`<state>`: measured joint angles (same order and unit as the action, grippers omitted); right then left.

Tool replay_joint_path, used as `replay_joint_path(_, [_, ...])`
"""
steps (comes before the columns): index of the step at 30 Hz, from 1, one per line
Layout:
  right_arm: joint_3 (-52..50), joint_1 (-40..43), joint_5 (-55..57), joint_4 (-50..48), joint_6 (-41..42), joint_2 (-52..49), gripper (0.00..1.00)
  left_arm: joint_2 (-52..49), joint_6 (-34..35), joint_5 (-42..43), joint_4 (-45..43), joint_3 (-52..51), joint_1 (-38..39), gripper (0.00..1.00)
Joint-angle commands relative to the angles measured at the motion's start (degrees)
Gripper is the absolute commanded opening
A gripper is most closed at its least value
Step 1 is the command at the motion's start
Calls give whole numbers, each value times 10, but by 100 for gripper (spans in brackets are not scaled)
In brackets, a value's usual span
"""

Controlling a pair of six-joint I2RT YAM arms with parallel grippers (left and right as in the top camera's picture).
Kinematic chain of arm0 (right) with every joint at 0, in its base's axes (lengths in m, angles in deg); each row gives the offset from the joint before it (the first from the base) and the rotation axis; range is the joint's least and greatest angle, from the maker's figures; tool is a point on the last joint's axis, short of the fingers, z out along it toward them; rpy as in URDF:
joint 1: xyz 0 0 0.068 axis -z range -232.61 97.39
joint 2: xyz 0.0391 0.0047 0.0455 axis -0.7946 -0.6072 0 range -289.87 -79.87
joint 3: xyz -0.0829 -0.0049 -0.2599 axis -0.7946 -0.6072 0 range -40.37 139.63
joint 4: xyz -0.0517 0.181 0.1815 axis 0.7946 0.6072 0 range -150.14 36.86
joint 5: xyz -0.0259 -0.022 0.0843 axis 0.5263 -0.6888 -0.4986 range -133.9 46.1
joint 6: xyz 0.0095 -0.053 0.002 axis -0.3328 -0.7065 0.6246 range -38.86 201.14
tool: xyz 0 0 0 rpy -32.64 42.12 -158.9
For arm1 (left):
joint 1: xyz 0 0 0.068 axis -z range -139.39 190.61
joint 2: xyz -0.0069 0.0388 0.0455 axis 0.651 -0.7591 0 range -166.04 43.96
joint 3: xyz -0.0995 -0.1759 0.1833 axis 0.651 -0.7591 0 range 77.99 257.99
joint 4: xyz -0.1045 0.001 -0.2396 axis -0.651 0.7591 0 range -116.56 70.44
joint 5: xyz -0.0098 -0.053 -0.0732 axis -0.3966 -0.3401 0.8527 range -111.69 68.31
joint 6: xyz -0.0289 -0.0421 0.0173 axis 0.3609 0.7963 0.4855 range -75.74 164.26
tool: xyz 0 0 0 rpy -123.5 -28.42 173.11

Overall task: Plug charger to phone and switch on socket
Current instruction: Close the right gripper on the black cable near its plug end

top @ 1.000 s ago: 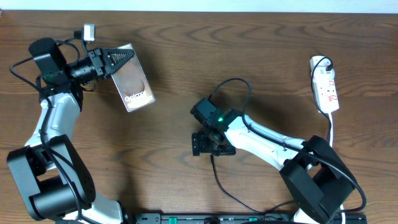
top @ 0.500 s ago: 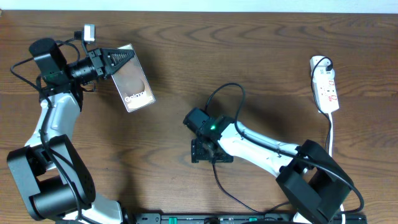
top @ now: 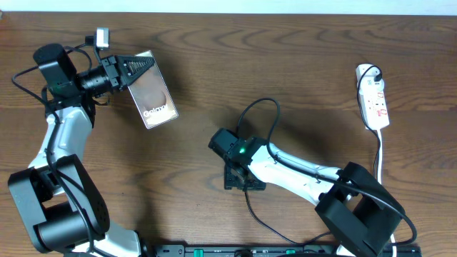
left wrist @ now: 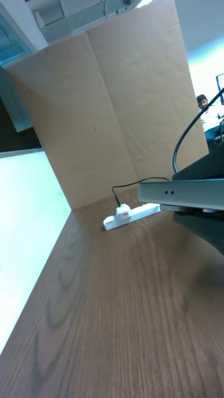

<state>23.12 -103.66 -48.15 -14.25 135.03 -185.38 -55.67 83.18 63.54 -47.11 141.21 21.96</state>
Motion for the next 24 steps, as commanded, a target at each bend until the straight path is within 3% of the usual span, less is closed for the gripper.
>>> replay_joint_path(1, [-7, -4, 7, 3, 10, -6, 54, 8, -3, 18, 0, -4, -3, 7])
replay_joint_path(4, [-7, -4, 6, 3, 10, -6, 54, 8, -3, 18, 0, -4, -3, 7])
replay_joint_path(11, [-7, -4, -4, 17, 14, -6, 34, 8, -3, 17, 1, -4, -3, 7])
replay_joint_path(19, [-8, -8, -4, 17, 18, -6, 29, 8, -3, 17, 1, -4, -3, 7])
replay_joint_path(24, [-8, -9, -4, 17, 18, -6, 13, 8, -3, 17, 1, -4, -3, 7])
